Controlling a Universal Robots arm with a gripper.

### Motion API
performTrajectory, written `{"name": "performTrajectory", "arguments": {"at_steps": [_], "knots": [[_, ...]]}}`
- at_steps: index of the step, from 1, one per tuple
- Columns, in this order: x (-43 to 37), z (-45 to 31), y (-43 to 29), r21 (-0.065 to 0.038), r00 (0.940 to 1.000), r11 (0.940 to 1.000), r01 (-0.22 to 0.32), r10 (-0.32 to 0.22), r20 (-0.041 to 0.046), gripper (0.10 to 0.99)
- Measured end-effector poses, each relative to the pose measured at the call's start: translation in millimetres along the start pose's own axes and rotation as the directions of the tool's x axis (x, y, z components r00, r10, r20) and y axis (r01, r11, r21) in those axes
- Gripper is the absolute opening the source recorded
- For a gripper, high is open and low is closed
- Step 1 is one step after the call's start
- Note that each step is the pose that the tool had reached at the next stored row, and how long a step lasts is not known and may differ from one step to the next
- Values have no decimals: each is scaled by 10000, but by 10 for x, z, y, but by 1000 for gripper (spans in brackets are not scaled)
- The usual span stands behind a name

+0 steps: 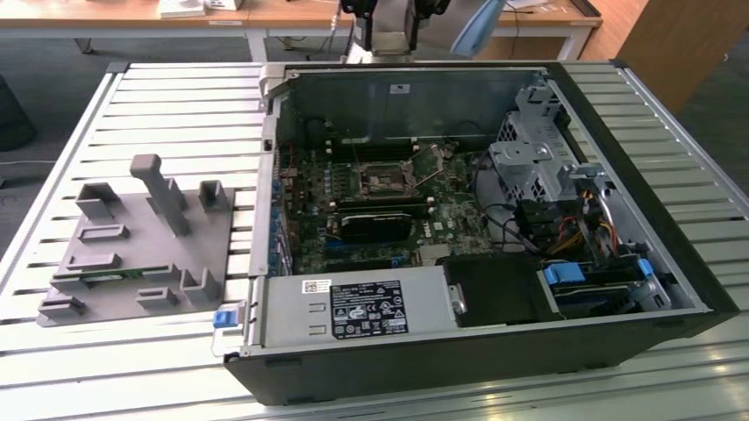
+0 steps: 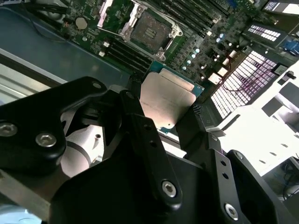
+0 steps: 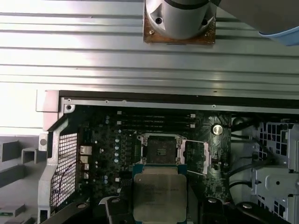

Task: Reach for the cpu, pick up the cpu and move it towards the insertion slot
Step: 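Pick up the cpu and move it towards the insertion slot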

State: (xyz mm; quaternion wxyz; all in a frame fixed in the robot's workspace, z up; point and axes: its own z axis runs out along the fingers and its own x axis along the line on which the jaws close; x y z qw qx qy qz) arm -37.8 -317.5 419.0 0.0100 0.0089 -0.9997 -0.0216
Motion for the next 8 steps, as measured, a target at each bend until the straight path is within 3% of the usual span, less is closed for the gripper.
{"name": "performTrajectory", "arguments": {"at_steps": [5, 8], "knots": [[-97, 1, 21, 1, 10000, 10000, 1, -1, 23, 545], [-101, 1, 21, 1, 10000, 10000, 1, -1, 26, 545]]}}
